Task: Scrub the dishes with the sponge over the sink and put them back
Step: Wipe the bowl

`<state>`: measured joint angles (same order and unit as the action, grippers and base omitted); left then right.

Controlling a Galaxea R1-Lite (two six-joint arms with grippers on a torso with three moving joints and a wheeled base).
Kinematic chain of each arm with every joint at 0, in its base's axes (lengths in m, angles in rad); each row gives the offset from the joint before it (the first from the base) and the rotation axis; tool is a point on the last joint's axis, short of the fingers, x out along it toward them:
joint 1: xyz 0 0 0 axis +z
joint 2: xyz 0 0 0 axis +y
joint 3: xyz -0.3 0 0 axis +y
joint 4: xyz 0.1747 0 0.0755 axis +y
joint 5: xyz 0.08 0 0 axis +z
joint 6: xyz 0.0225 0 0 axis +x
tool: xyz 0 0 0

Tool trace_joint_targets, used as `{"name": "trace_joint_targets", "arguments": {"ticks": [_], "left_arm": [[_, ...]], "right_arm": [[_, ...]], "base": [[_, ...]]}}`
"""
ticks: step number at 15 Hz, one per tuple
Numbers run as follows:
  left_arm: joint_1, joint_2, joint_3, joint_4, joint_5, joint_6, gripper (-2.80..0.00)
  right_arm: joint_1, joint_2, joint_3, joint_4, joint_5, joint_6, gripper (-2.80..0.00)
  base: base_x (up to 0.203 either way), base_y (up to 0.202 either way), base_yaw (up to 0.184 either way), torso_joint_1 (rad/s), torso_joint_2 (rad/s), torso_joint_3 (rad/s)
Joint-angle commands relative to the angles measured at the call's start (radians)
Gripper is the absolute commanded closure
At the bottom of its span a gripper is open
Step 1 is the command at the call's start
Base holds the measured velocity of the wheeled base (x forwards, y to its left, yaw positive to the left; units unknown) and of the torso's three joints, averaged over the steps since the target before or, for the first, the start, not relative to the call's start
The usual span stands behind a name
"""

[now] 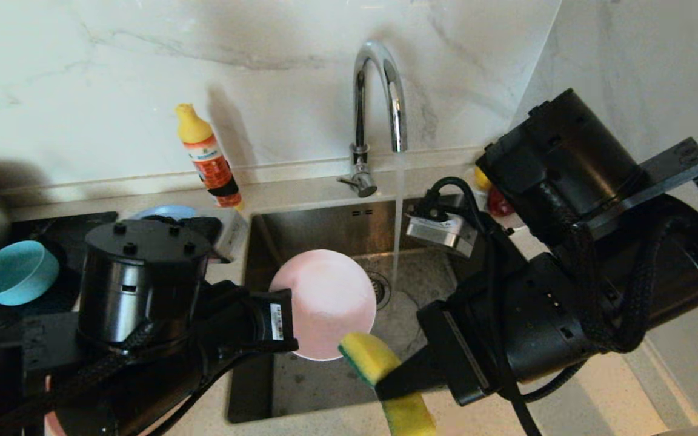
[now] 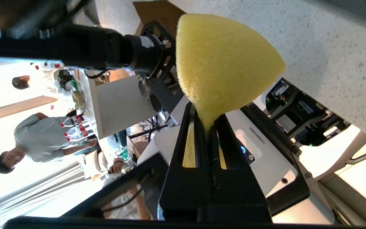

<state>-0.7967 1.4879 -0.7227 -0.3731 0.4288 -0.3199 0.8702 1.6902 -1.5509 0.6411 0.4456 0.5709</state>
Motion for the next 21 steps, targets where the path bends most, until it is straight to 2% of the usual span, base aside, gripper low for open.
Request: {"name": "trace_joint_targets", "arguments": {"ticks": [1,5,10,17,21], "left_arm": [[-0.015,0.003,0.042,-0.056,0.005,0.010,0.00],[-0.032,0.005,0.066,-0.080,0.011,0.016,0.00],[-0.044,0.011,0.132,-0.196,0.008,0.033,0.00],[-0.073,0.003,0.165,-0.247,0.007,0.050,0.00],[-0.076,0.002,0.167,-0.253,0.007,0.050,0.00]], "right_arm": [[-0.010,0.055,-0.040,0.003,0.001,0.003,0.00],[-0.027,0.093,-0.094,0.015,0.001,0.007,0.00],[-0.062,0.129,-0.137,0.012,0.004,0.009,0.00],[-0.084,0.204,-0.213,0.023,0.000,0.011,0.00],[-0.094,0.238,-0.247,0.031,-0.054,0.012,0.00]], "base": [[0.000,0.000,0.000,0.000,0.00,0.000],[0.000,0.000,0.000,0.000,0.00,0.000],[0.000,0.000,0.000,0.000,0.00,0.000],[0.000,0.000,0.000,0.000,0.00,0.000],[0.000,0.000,0.000,0.000,0.00,0.000]]}}
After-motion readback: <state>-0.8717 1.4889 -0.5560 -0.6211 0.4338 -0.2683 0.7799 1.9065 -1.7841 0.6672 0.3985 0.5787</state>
